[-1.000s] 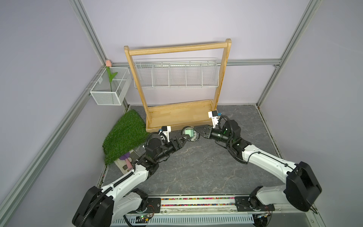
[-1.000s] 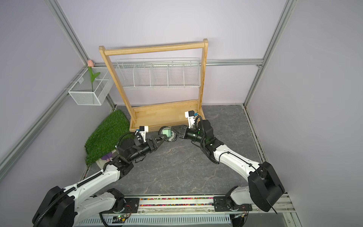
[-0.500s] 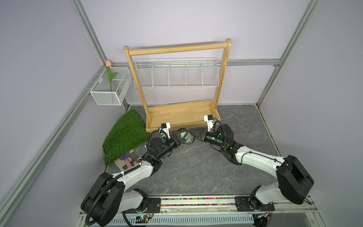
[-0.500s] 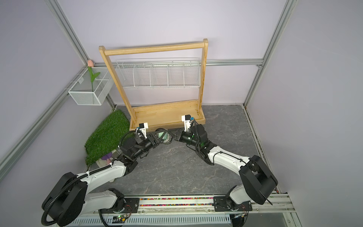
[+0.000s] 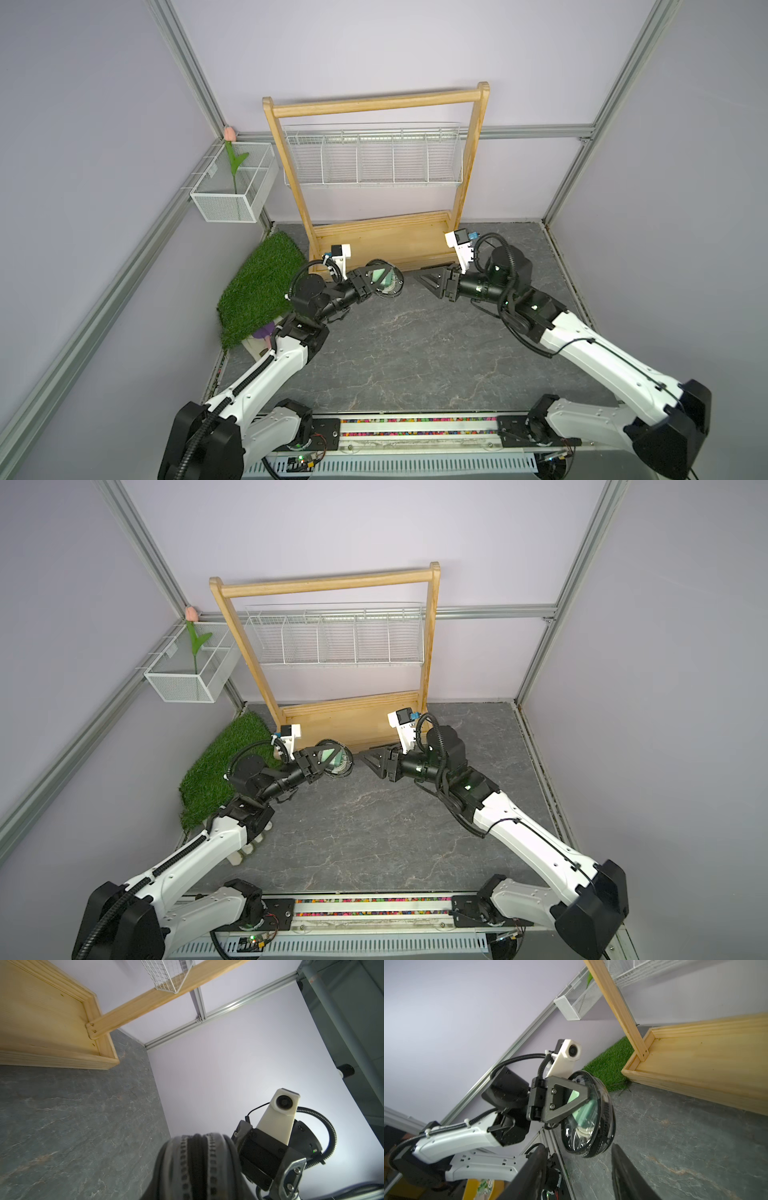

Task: Pack away charging kits
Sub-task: Adjust the storage bag, then zip the zipper on the storage bag.

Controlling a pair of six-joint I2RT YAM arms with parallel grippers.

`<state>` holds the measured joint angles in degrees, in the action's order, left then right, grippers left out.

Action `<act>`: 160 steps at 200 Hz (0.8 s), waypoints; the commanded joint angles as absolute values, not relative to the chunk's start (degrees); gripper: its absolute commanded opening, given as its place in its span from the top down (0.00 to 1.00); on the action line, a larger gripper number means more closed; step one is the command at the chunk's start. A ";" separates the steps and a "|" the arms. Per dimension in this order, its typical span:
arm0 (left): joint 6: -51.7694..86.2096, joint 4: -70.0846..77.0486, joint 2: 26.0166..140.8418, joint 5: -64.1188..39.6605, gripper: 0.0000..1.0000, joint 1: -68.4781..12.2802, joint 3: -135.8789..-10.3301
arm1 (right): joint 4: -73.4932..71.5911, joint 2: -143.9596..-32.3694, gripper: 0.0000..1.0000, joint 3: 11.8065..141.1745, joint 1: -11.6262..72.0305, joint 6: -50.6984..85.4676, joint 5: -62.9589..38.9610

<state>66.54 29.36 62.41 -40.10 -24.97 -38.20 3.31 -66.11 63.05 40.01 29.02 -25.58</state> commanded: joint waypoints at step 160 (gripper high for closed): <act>68.03 22.32 63.54 -58.80 0.93 -24.91 -48.25 | 23.01 -68.27 0.47 71.77 50.65 1.48 -16.75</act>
